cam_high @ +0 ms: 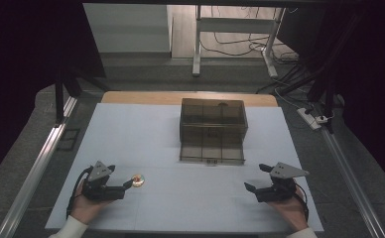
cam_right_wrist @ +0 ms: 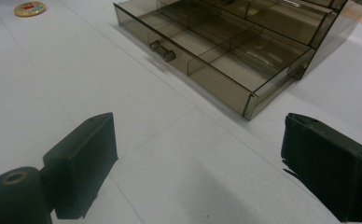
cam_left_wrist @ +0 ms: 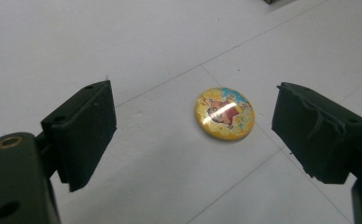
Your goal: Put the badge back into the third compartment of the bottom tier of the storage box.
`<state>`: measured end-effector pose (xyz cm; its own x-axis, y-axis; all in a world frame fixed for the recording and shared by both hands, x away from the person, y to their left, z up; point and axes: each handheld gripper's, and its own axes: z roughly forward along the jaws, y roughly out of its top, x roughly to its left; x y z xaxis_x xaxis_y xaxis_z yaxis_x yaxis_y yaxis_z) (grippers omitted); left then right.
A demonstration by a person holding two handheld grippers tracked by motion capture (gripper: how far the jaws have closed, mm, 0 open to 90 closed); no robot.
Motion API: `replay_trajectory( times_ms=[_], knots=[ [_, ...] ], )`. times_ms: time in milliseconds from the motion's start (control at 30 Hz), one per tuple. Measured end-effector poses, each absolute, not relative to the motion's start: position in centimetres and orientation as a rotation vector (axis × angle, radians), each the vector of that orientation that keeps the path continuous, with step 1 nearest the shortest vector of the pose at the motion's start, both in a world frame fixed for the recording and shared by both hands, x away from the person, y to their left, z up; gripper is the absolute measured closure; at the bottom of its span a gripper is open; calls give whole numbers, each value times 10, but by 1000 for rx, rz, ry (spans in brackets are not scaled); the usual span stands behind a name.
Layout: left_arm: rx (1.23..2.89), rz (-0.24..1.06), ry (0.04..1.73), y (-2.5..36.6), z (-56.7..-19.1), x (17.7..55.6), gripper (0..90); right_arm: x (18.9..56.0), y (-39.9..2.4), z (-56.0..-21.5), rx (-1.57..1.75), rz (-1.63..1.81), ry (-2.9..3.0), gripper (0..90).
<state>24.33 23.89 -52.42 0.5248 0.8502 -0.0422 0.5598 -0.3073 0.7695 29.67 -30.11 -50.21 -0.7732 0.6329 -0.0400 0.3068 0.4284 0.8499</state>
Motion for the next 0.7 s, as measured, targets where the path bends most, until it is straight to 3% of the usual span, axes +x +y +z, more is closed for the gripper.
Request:
replay_trajectory(
  times_ms=[700],
  knots=[
    [2007, 497, 1151, 242, -523, 241, 149, 297, -297, -503, 786, 1270, 2343, 112]
  ],
)
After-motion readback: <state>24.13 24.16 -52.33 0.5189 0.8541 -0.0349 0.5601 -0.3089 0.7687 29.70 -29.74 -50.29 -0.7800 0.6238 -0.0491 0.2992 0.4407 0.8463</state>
